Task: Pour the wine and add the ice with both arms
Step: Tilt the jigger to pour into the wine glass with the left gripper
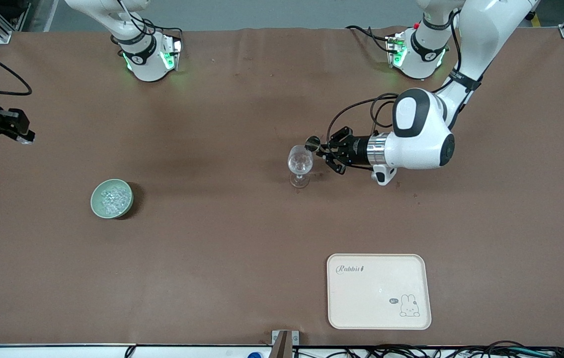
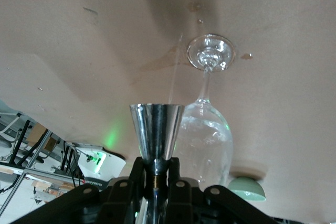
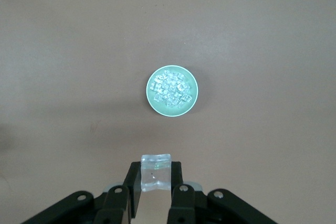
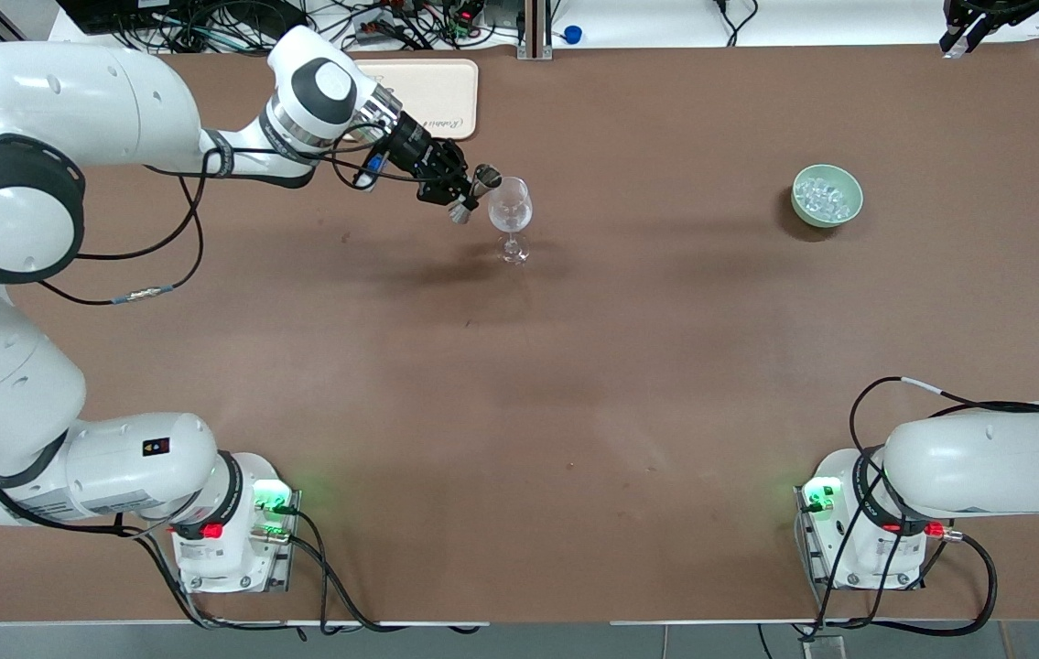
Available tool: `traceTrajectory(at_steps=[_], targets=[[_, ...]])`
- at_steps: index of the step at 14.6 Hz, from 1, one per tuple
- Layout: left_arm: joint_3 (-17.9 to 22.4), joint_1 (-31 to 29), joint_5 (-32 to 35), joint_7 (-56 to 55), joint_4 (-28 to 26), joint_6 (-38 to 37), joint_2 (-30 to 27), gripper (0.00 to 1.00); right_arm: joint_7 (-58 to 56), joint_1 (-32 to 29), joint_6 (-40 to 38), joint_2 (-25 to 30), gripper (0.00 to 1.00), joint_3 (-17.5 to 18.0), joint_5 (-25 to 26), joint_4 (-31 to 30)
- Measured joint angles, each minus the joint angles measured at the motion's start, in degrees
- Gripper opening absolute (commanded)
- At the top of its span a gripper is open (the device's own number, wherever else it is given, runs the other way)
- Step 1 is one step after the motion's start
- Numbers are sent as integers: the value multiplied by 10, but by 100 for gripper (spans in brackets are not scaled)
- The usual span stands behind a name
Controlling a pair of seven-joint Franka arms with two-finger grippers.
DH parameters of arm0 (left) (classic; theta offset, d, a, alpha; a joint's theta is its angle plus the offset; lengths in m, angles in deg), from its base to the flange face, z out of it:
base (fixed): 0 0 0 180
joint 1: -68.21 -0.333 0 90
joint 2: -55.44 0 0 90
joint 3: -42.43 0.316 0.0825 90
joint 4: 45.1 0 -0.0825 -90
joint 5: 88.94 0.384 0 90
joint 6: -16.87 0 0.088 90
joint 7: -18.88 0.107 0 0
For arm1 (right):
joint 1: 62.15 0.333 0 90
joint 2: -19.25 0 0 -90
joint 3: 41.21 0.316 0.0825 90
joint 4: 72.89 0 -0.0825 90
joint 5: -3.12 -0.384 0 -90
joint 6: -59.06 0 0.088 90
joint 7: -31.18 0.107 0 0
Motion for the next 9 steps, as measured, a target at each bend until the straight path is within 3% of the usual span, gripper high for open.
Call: traceTrajectory(at_steps=[9], targets=[[0, 2, 6, -22, 0, 6, 0, 1, 0, 0, 0, -1, 2, 0, 0, 0]])
